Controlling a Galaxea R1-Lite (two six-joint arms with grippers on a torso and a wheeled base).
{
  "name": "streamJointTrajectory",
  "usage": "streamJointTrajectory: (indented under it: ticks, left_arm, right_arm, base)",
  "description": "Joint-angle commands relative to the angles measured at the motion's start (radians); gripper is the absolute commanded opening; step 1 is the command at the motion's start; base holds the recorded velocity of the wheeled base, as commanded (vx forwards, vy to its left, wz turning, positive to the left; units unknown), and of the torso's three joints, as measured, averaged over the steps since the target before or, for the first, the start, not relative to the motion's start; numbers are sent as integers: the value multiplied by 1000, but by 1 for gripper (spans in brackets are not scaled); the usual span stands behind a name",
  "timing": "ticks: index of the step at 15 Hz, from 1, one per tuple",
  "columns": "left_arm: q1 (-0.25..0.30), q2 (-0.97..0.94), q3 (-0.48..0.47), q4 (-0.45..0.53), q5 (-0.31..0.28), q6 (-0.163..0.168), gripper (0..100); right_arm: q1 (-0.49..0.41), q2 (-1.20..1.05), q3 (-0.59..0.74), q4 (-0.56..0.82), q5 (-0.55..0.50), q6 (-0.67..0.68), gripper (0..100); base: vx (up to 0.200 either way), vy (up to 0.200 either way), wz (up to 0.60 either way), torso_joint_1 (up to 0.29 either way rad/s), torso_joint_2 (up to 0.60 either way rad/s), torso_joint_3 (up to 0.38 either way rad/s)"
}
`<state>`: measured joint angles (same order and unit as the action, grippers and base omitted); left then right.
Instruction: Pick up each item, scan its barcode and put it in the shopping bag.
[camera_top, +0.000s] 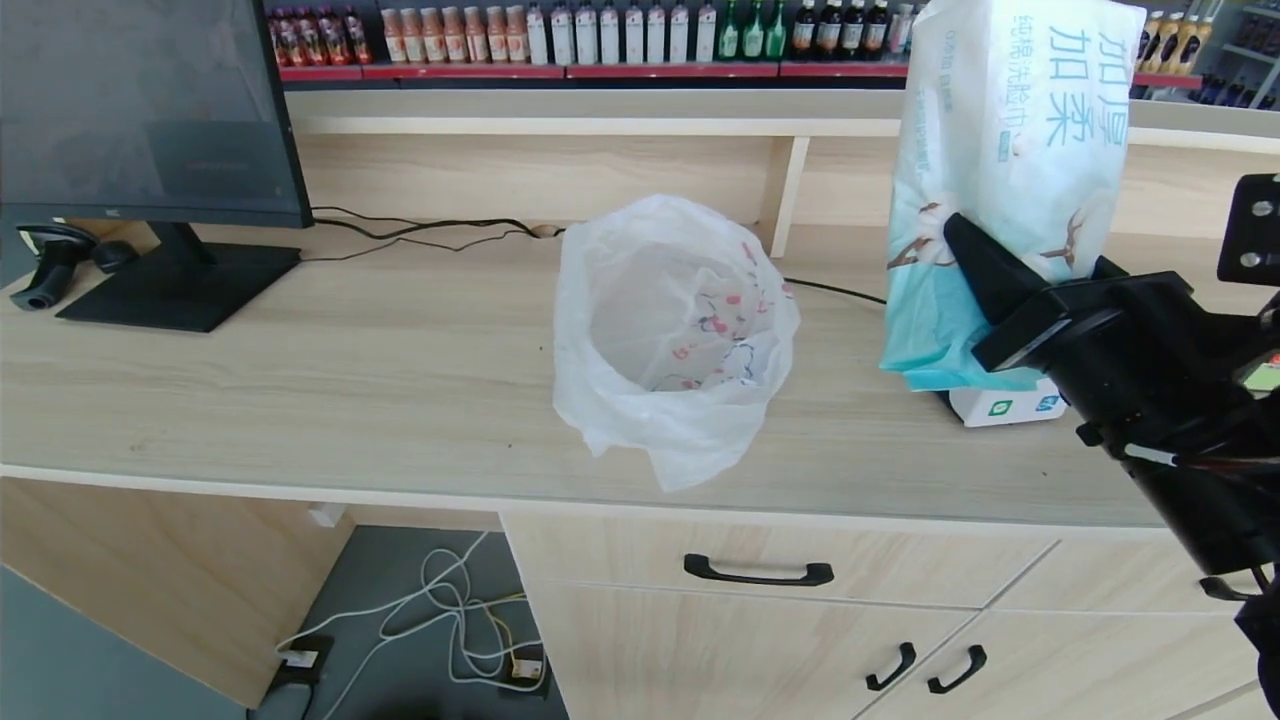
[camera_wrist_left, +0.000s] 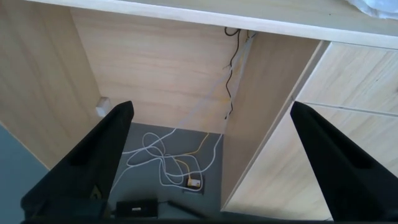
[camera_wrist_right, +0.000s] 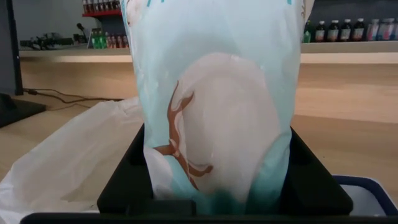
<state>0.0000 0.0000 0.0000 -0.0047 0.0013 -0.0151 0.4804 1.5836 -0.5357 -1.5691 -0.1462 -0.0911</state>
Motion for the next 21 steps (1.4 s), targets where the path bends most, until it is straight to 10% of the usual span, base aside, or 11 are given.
streamJointTrajectory:
  ticks: [1,21]
  left_arm:
    - [0,0,0,0,0,0,100]
    - [2,0,0,-1,0,0,100]
  right_arm:
    - [1,-4,2,-2,-1,-1,0]
    - [70,248,-182,21,-415,109,0]
  base:
    - [0,0,600,-7,2,2]
    - [0,0,180,0,1,0]
